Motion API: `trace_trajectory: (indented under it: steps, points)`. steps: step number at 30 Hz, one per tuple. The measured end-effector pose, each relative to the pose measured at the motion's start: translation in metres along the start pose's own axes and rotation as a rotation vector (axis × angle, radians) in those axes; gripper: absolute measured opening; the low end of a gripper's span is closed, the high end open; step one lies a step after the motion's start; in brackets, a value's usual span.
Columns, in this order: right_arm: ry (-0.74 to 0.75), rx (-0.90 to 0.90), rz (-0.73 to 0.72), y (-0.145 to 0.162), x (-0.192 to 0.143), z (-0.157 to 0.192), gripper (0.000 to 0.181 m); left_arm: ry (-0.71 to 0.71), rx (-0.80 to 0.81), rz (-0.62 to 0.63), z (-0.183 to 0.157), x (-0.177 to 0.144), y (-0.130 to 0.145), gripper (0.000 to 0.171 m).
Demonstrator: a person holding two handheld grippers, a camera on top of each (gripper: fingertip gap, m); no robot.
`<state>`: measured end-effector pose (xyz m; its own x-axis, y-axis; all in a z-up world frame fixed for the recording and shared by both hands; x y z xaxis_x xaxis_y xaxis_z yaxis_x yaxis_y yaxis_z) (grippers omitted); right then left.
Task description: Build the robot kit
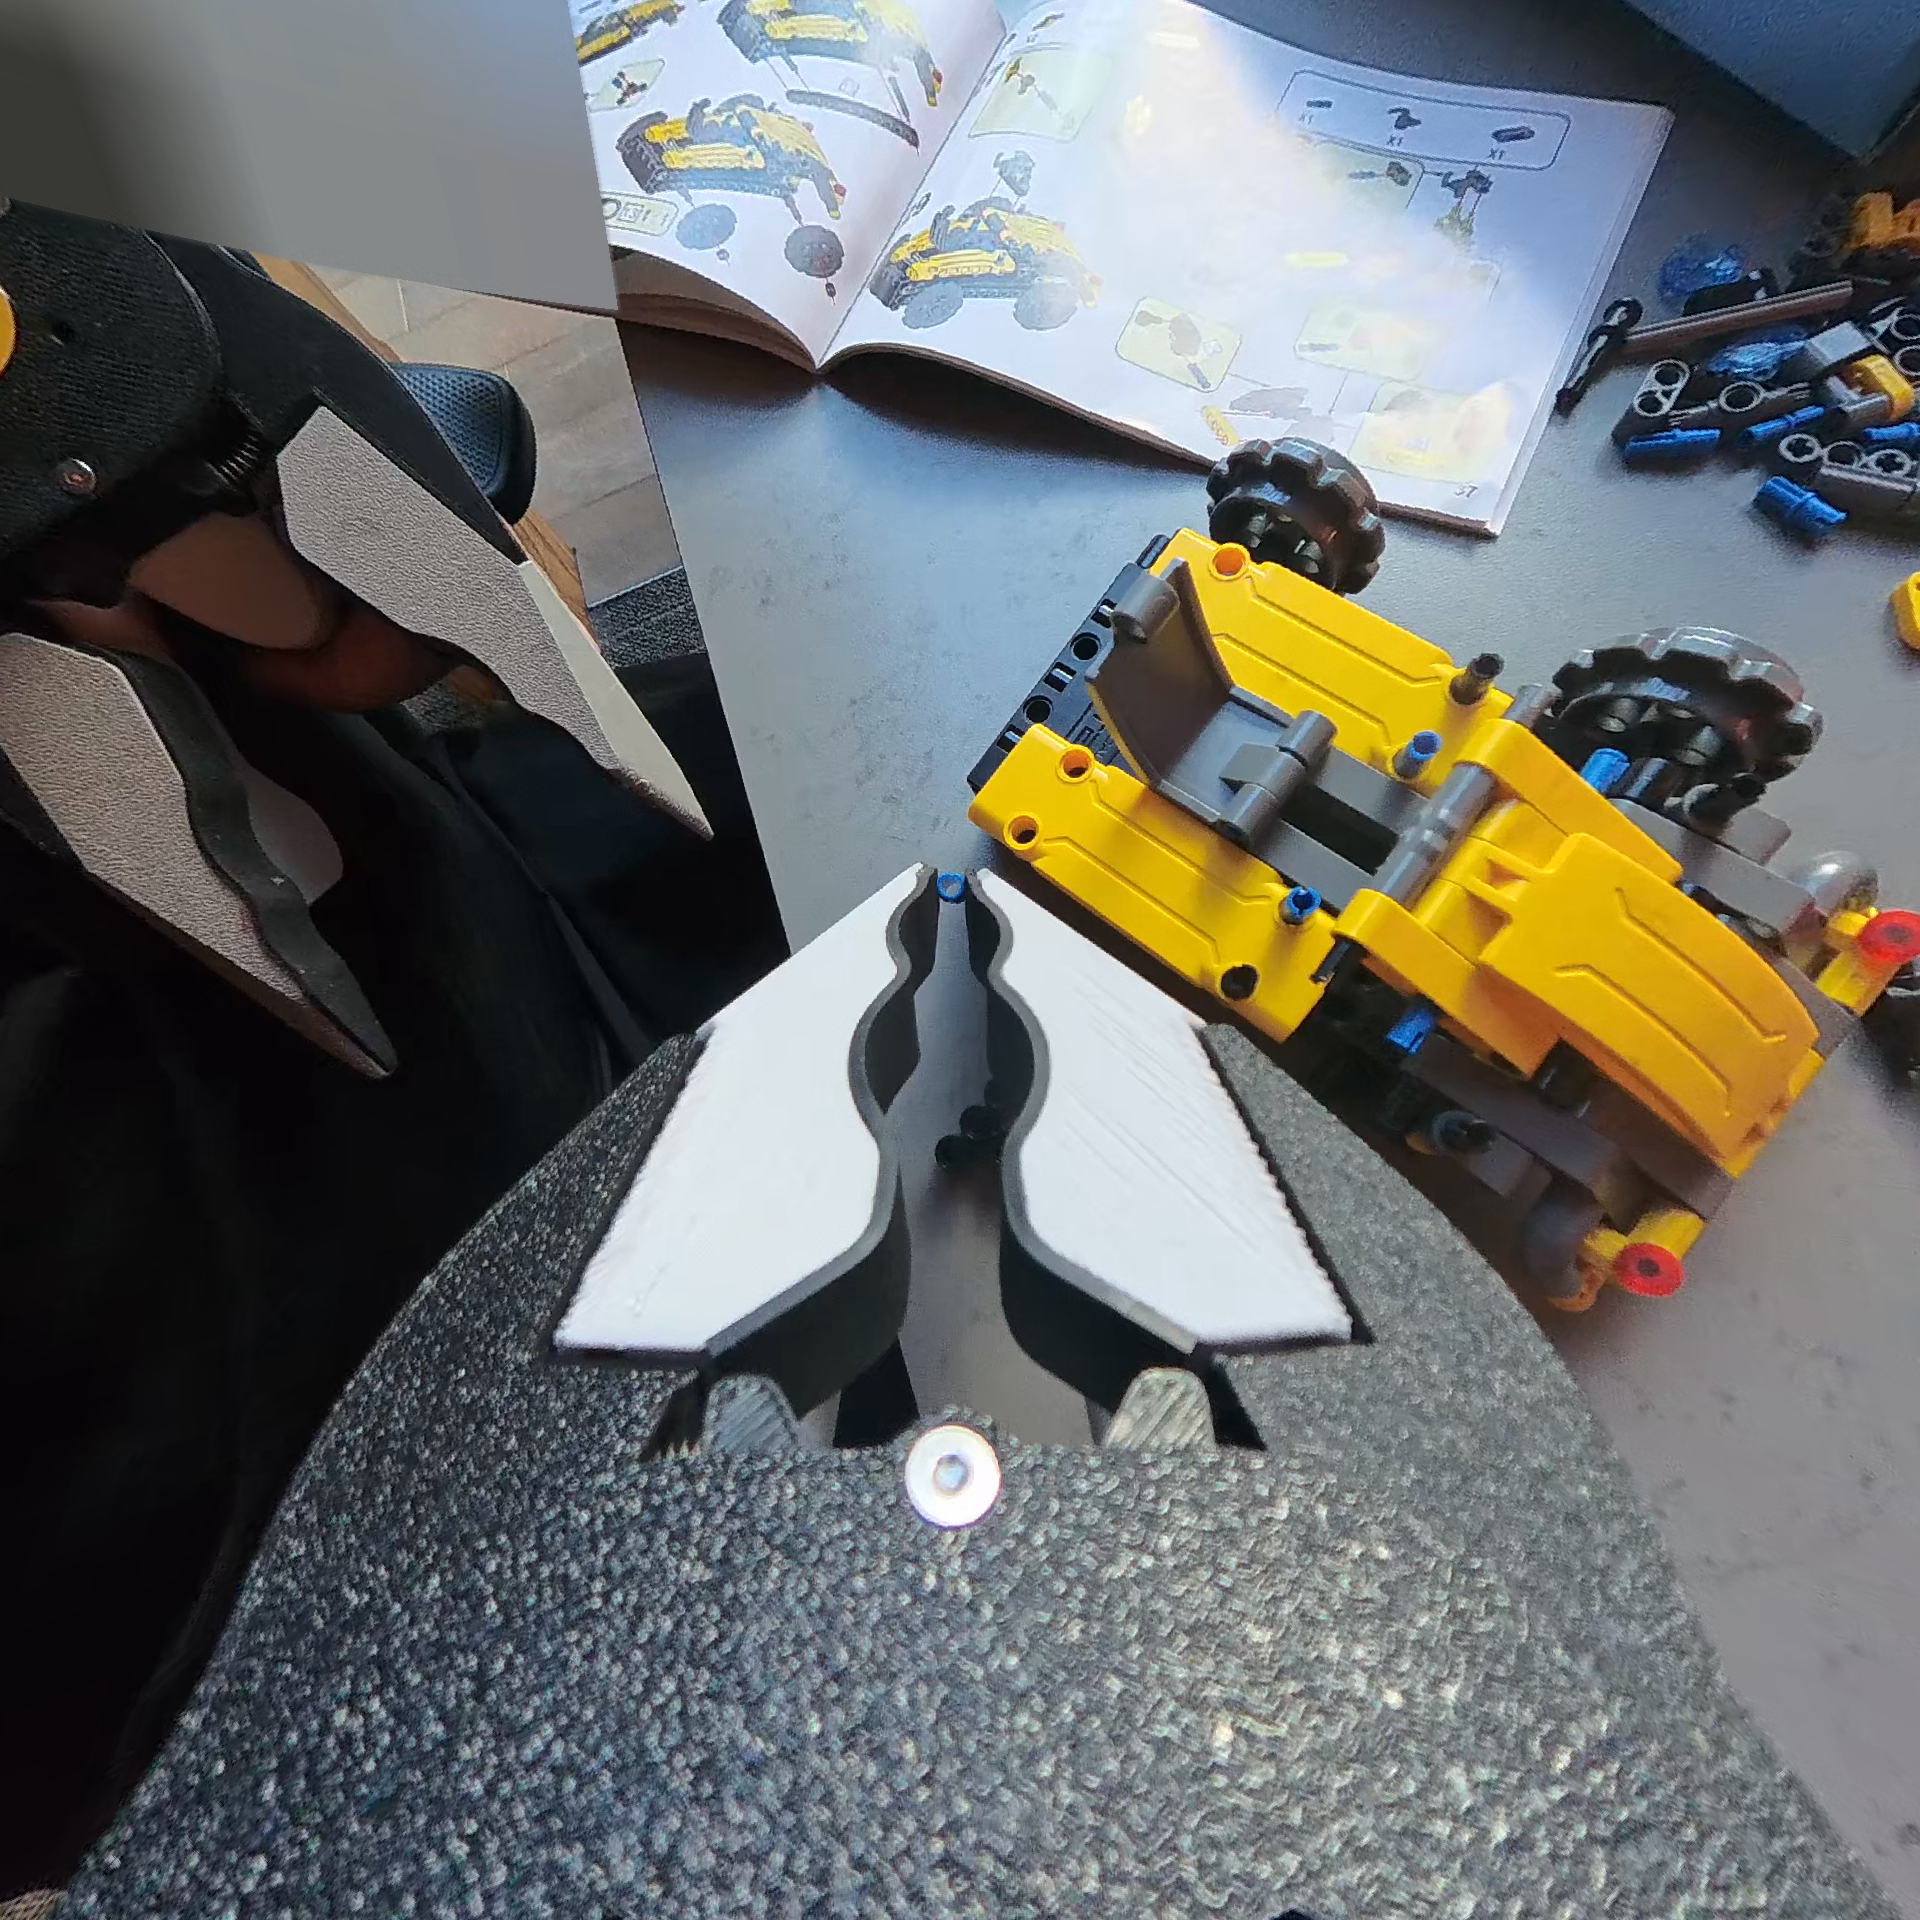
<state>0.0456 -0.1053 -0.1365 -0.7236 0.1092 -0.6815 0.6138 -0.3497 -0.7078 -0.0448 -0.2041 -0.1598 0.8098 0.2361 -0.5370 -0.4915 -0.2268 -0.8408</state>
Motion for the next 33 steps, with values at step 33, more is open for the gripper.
trace_trajectory:
  steps: [33]
  points:
    - [0.039,0.005,-0.04,0.033,-0.043,-0.004,0.005,-0.134,0.001,-0.066,0.025,0.035,-0.035,0.049]
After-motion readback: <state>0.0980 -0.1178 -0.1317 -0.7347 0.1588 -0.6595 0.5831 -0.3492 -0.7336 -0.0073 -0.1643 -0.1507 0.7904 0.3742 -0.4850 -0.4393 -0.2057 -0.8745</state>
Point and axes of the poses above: each gripper's, where its closed fingertips meet, x out along the fingers, y out of its underside, z = x × y across the jaws, the point moved 5 cm from there along -x, back along the fingers, and after that the axes turned 1 degree about z, right-handed, at the moved point
